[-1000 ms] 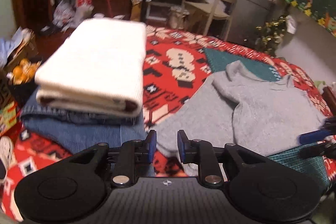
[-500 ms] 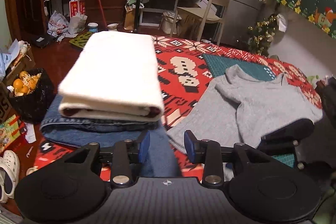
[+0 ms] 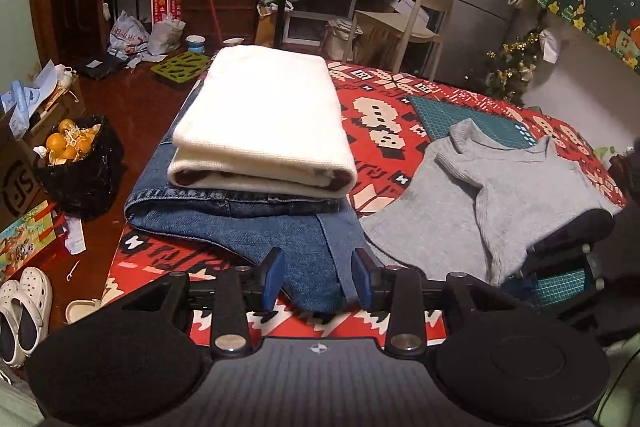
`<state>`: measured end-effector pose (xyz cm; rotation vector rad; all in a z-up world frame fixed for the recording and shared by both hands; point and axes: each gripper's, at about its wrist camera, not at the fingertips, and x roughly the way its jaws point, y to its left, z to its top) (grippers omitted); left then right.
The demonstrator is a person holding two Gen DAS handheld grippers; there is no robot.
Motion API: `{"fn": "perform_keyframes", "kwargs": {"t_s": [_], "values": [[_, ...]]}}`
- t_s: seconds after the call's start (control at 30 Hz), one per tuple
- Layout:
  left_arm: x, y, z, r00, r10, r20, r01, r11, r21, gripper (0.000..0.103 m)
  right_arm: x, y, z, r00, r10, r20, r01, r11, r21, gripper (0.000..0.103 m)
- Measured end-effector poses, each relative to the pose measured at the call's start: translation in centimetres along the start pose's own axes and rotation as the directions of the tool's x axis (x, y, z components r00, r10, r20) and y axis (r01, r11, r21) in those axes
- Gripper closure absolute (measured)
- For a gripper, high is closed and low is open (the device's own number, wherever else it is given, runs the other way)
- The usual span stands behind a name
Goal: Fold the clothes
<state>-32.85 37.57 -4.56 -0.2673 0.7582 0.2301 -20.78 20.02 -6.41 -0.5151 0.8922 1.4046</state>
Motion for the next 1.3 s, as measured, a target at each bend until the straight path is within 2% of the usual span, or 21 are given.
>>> {"fn": "perform_keyframes", "kwargs": {"t_s": [0.1,0.23,0.4,0.5,0.7,0.8,0.97,1.07,1.1,1.13,1.23,1.3], "values": [[0.0,-0.4,-0.1,1.000,-0.011,0.001,0.011,1.000,0.007,0.067,-1.0,-0.6,1.4,0.998,-0.023,0.050,0.022,0.999,0.027,0.080],[0.5,-1.2,0.1,1.000,-0.020,-0.001,0.020,1.000,0.021,0.067,-1.5,-2.4,3.4,0.987,-0.118,0.111,0.112,0.992,0.061,0.080],[1.0,-2.1,0.1,1.000,-0.030,-0.002,0.030,0.999,0.037,0.067,2.3,-2.9,5.6,0.993,-0.077,0.094,0.071,0.995,0.067,0.081],[0.5,-2.1,-0.1,1.000,-0.030,0.001,0.030,0.998,0.051,0.067,4.6,-2.6,5.5,0.989,-0.119,0.089,0.114,0.992,0.060,0.080],[1.1,-1.2,-0.4,1.000,-0.026,-0.017,0.026,1.000,0.003,0.067,6.7,-1.6,6.0,0.982,-0.152,0.109,0.157,0.987,-0.032,0.080],[1.2,-1.2,-0.4,0.999,-0.034,-0.012,0.034,0.999,-0.005,0.067,7.1,-1.2,6.1,0.979,-0.169,0.116,0.177,0.983,-0.059,0.100],[1.3,-1.6,-0.4,0.999,-0.050,-0.013,0.050,0.999,-0.011,0.067,7.1,-1.1,6.1,0.986,-0.101,0.131,0.100,0.995,0.012,0.099],[1.3,-2.0,-0.6,0.998,-0.054,-0.014,0.053,0.998,-0.013,0.067,6.8,-1.8,5.9,0.986,-0.081,0.145,0.072,0.995,0.072,0.090],[1.3,-2.1,-0.6,0.998,-0.057,-0.014,0.057,0.998,-0.013,0.067,6.3,-2.4,5.8,0.985,-0.076,0.157,0.060,0.992,0.109,0.076],[1.2,-2.2,-0.6,0.998,-0.061,-0.014,0.060,0.998,-0.013,0.067,5.7,-3.0,5.8,0.983,-0.072,0.168,0.047,0.988,0.146,0.067],[1.2,-2.6,-0.6,0.997,-0.072,-0.011,0.072,0.997,-0.010,0.067,2.6,-4.9,5.5,0.974,-0.050,0.219,0.002,0.977,0.212,0.057],[1.1,-3.0,-0.4,0.997,-0.081,-0.005,0.081,0.997,-0.007,0.067,0.0,-6.4,4.9,0.966,-0.073,0.248,0.014,0.973,0.231,0.052]]}}
